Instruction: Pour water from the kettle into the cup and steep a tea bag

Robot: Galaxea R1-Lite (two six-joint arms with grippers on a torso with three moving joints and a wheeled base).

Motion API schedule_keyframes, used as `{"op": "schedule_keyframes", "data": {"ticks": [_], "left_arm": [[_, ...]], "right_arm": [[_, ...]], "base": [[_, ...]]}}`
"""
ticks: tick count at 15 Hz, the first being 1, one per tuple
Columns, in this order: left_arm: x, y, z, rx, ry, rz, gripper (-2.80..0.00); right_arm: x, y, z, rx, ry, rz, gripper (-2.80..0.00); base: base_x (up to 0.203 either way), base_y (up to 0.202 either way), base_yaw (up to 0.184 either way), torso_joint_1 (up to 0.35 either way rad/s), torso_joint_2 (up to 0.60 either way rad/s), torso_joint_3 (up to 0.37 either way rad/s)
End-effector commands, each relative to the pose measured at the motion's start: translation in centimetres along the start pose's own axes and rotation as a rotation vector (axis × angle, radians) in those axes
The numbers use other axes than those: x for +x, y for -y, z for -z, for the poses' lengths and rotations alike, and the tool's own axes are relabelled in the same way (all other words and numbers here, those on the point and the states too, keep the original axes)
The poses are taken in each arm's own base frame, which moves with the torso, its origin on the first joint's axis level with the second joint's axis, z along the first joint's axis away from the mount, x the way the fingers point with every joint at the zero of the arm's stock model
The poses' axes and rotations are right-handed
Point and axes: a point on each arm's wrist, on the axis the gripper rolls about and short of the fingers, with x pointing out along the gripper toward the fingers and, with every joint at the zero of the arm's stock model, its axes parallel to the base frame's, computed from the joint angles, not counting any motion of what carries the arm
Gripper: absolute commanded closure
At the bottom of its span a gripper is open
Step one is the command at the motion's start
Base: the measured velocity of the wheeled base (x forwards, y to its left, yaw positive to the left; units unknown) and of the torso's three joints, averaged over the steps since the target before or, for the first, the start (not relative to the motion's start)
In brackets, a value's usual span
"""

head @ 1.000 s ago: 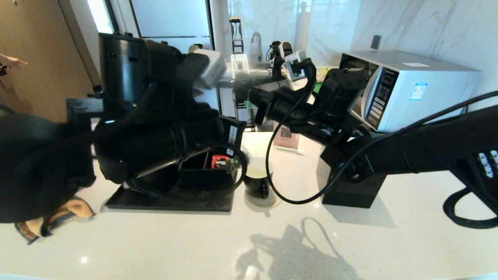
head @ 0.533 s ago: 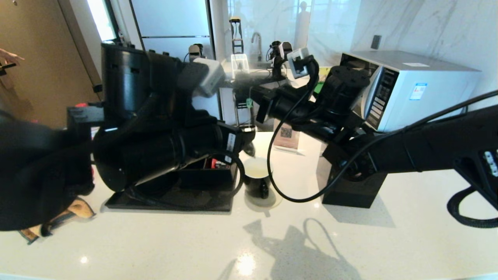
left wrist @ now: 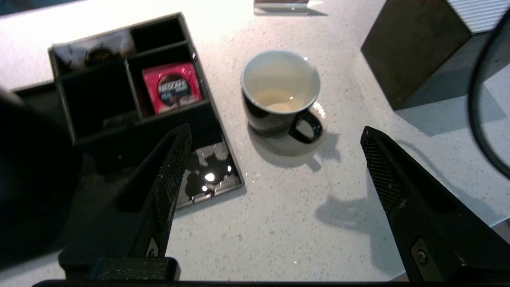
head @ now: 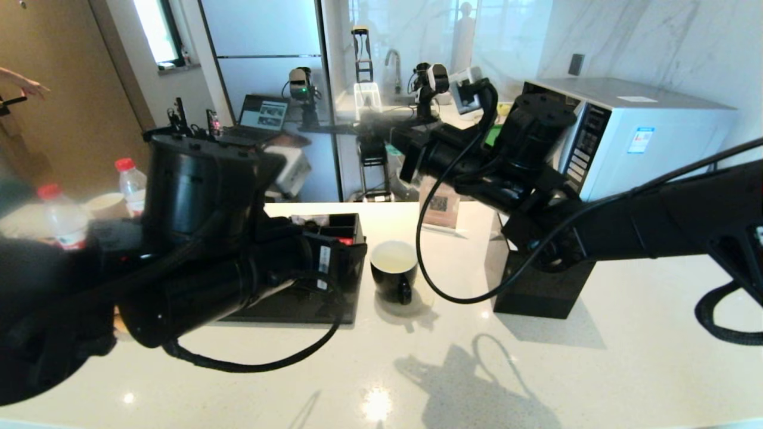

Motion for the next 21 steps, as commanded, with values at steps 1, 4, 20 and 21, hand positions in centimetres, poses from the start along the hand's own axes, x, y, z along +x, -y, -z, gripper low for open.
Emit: {"op": "schedule_keyframes", "data": {"ticks": [1, 4, 20, 21], "left_arm": [[-0.9, -0.8, 0.7, -0.033, -0.007, -0.020, -2.80], [-0.8, -1.1, 1.4, -0.058, -0.026, -0.052, -2.80], [-1.4, -1.8, 3.7, -0.109, -0.077, -0.095, 0.00], [-1.7, -1.9, 4.0, -0.118, -0.083, -0.098, 0.00]], "right_arm": [[-0.1, -0.1, -0.6, -0.005, 0.012, -0.005, 0.00], [-0.3, 0.0, -1.1, -0.009, 0.016, 0.001, 0.00], [-0.6, 0.4, -1.0, -0.014, 0.007, 0.015, 0.00], [-0.7, 0.5, -1.0, -0.014, 0.006, 0.016, 0.00]], "base": [[0.000, 0.000, 0.000, 0.000, 0.00, 0.000], [0.000, 0.000, 0.000, 0.000, 0.00, 0.000], [0.000, 0.000, 0.000, 0.000, 0.00, 0.000], [0.000, 0.000, 0.000, 0.000, 0.00, 0.000]]}}
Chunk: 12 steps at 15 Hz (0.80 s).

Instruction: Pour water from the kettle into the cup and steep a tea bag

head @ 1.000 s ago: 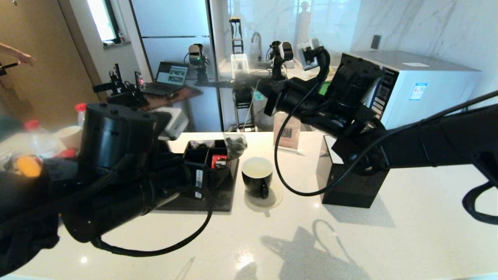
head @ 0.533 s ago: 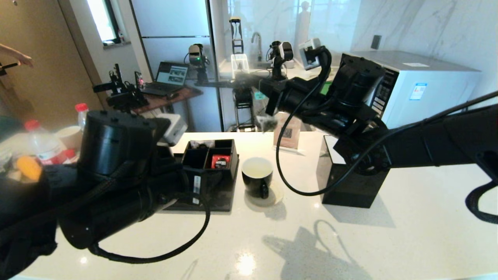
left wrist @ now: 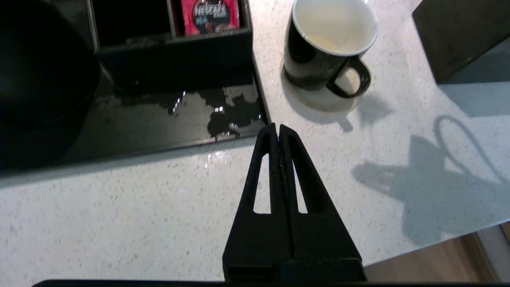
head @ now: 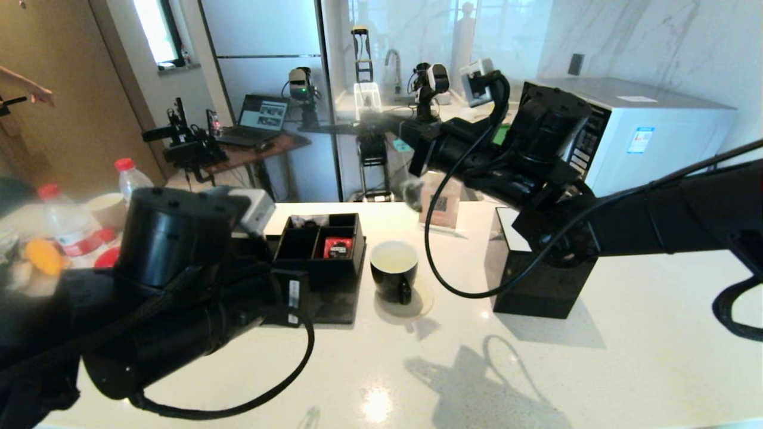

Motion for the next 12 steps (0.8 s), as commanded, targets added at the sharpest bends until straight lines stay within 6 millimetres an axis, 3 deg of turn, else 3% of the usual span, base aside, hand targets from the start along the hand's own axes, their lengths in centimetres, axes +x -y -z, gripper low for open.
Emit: {"op": "schedule_keyframes", "data": {"ticks": [1, 7, 12], "left_arm": [[-0.6, -0.5, 0.8, -0.023, -0.004, -0.004, 0.00], [-1.1, -4.3, 3.7, -0.098, 0.007, -0.106, 0.00], [-2.7, -7.4, 5.4, -0.154, 0.011, -0.219, 0.00]], "right_arm": [[0.0, 0.1, -0.2, -0.004, 0.009, -0.002, 0.00], [-0.3, 0.8, -0.3, -0.032, 0.011, 0.015, 0.00], [-0.3, 0.7, -0.6, -0.067, 0.014, 0.013, 0.00]], "base": [[0.000, 0.000, 0.000, 0.000, 0.00, 0.000], [0.000, 0.000, 0.000, 0.000, 0.00, 0.000], [0.000, 0.000, 0.000, 0.000, 0.00, 0.000]]}}
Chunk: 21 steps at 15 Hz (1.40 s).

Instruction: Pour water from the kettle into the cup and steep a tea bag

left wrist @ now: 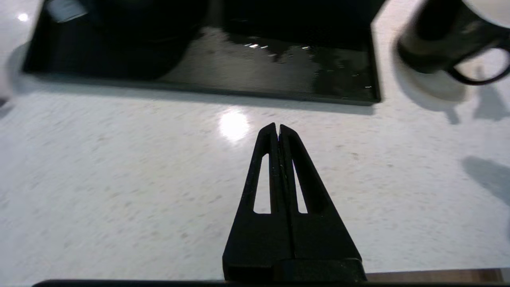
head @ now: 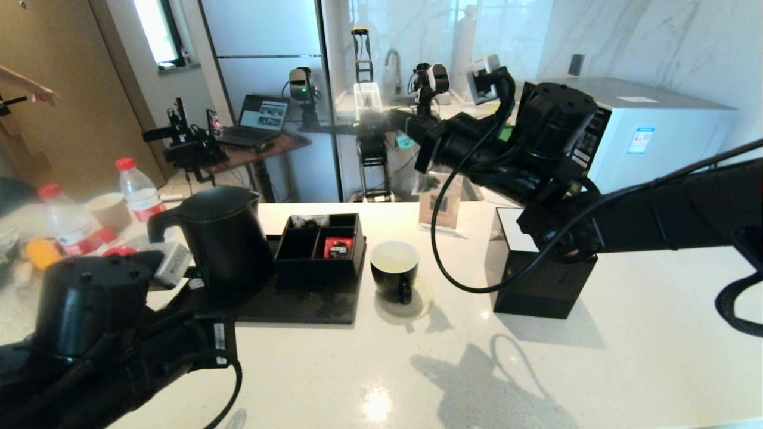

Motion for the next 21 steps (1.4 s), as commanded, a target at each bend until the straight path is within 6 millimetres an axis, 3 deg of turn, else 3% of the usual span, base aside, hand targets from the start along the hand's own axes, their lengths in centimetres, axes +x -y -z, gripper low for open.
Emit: {"op": "schedule_keyframes", "data": {"ticks": [1, 6, 10, 13, 16, 21], "left_arm": [[-1.3, -1.7, 0.7, -0.031, 0.023, -0.042, 0.00], [-3.6, -5.8, 3.8, -0.118, 0.036, -0.196, 0.00], [-5.2, -8.2, 5.7, -0.208, 0.077, -0.346, 0.00], [-6.7, -8.8, 7.8, -0.225, 0.109, -0.381, 0.00], [-8.2, -8.9, 8.7, -0.239, 0.191, -0.379, 0.00], [-11.3, -8.7, 11.0, -0.146, 0.324, -0.294, 0.00]], "right_arm": [[0.0, -0.1, -0.3, -0.009, 0.012, -0.005, 0.00], [-0.5, 0.1, -1.7, -0.024, 0.031, 0.006, 0.00], [-0.6, 0.0, -1.3, -0.049, 0.013, 0.006, 0.00], [-1.1, -0.2, -0.9, -0.053, -0.006, 0.006, 0.00], [-1.7, -0.4, -0.6, -0.055, -0.021, 0.006, 0.00], [-2.1, -0.7, -0.8, -0.061, -0.009, 0.006, 0.00]], "base": [[0.000, 0.000, 0.000, 0.000, 0.00, 0.000], [0.000, 0.000, 0.000, 0.000, 0.00, 0.000], [0.000, 0.000, 0.000, 0.000, 0.00, 0.000], [0.000, 0.000, 0.000, 0.000, 0.00, 0.000], [0.000, 0.000, 0.000, 0.000, 0.00, 0.000], [0.000, 0.000, 0.000, 0.000, 0.00, 0.000]]}}
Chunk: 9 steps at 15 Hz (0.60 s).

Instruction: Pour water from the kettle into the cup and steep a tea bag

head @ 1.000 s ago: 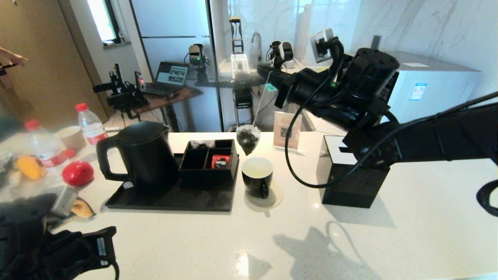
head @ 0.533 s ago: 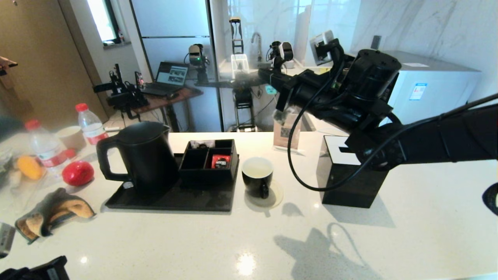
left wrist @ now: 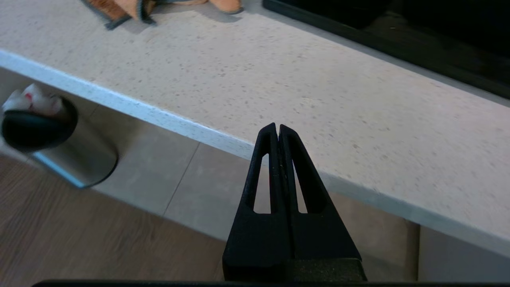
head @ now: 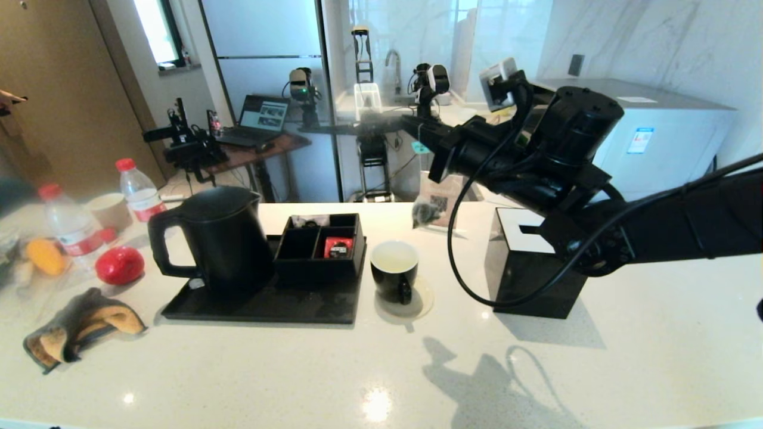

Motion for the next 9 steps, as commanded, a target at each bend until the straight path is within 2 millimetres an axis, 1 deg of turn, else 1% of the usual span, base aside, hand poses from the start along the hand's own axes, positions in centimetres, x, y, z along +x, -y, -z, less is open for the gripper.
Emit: {"op": "schedule_keyframes", "data": {"ticks": [1, 5, 7, 9], "left_arm": [[-2.0, -0.6, 0.7, -0.010, 0.136, 0.079, 0.00], [-2.8, -0.8, 1.4, 0.080, 0.182, 0.212, 0.00], [-3.1, -0.8, 1.8, 0.158, 0.215, 0.269, 0.00], [-3.4, -1.1, 2.6, 0.222, 0.229, 0.286, 0.00]], "right_arm": [[-0.2, 0.0, -0.4, -0.005, 0.011, -0.001, 0.00], [-0.3, -0.1, -1.0, -0.009, 0.021, -0.001, 0.00], [-0.4, -0.1, -0.9, -0.008, 0.015, -0.001, 0.00], [-0.6, -0.2, -0.5, -0.005, 0.004, 0.001, 0.00]], "base": [[0.000, 0.000, 0.000, 0.000, 0.00, 0.000], [0.000, 0.000, 0.000, 0.000, 0.00, 0.000], [0.000, 0.000, 0.000, 0.000, 0.00, 0.000], [0.000, 0.000, 0.000, 0.000, 0.00, 0.000]]}}
